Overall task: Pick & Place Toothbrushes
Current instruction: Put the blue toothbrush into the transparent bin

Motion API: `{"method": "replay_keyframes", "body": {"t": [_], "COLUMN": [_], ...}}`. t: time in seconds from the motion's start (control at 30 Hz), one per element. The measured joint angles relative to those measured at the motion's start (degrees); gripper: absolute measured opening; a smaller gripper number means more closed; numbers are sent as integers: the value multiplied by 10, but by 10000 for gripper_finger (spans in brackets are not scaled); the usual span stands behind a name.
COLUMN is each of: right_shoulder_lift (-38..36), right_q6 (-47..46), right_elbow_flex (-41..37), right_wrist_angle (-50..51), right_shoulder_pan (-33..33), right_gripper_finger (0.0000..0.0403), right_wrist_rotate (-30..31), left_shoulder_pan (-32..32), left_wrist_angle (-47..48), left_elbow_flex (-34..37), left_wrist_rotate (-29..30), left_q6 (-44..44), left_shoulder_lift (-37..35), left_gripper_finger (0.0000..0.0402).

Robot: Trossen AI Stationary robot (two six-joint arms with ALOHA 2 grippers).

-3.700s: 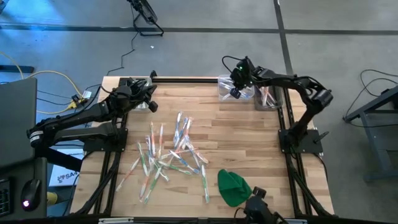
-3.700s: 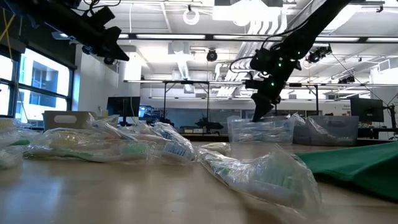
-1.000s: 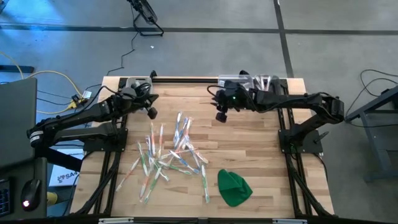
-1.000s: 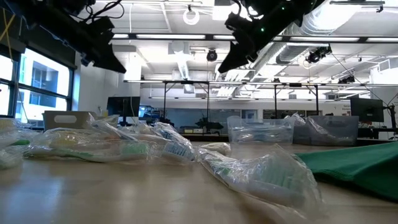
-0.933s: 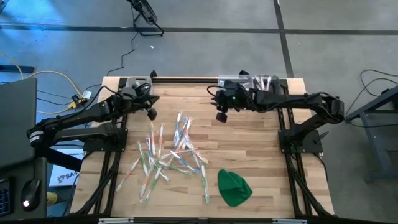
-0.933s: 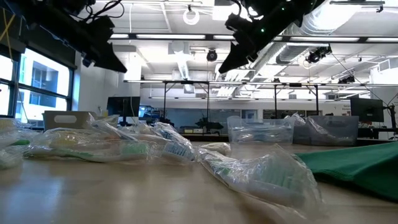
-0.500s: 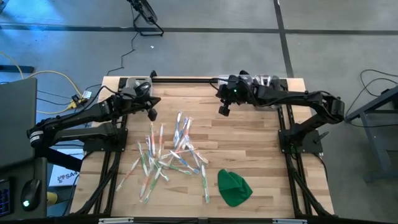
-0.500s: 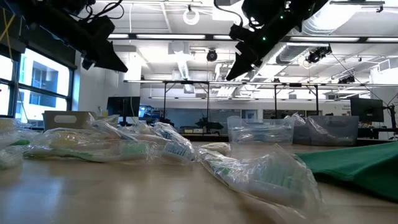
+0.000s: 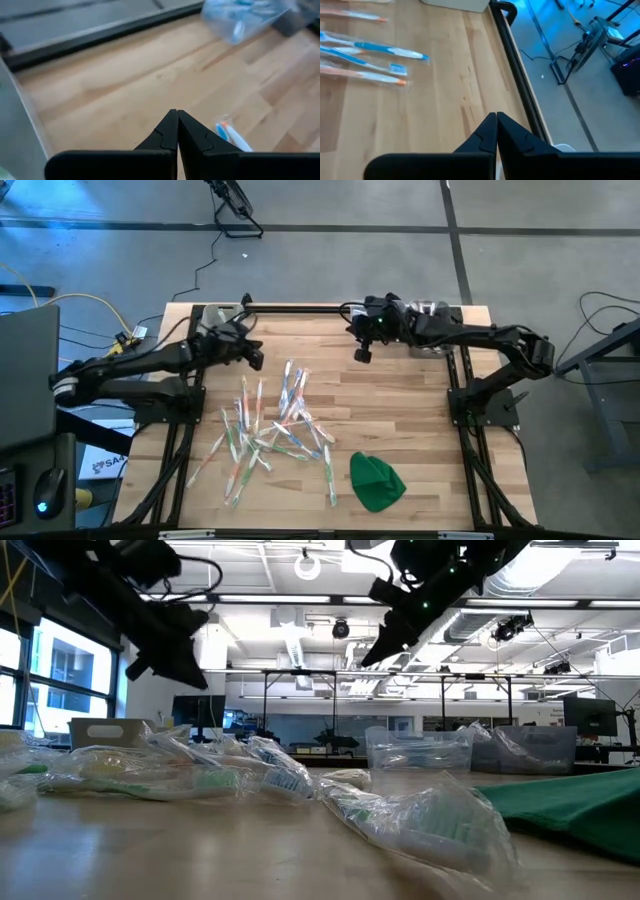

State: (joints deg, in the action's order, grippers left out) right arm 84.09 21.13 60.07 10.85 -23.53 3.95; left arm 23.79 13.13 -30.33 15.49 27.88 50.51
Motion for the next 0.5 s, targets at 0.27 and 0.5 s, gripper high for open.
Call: {"method": "replay_keyframes", "body": {"t": [0.27,0.5], "right_shoulder_lift": [0,0], "right_q6": [1,1], "right_elbow_flex": [0,0], "right_wrist_angle": [-2,-44], "right_shoulder_pan": [-39,-75], "right_gripper_finger": [2,2], "right_wrist_rotate": [-39,-109], "left_shoulder_pan": [-88,-168], "left_wrist_angle": [-2,-2], "left_elbow_flex": [0,0], "left_wrist_rotate": [41,110], "left_q6": [121,207], "left_shoulder_lift": [48,60], "left_gripper_finger": [0,0]}}
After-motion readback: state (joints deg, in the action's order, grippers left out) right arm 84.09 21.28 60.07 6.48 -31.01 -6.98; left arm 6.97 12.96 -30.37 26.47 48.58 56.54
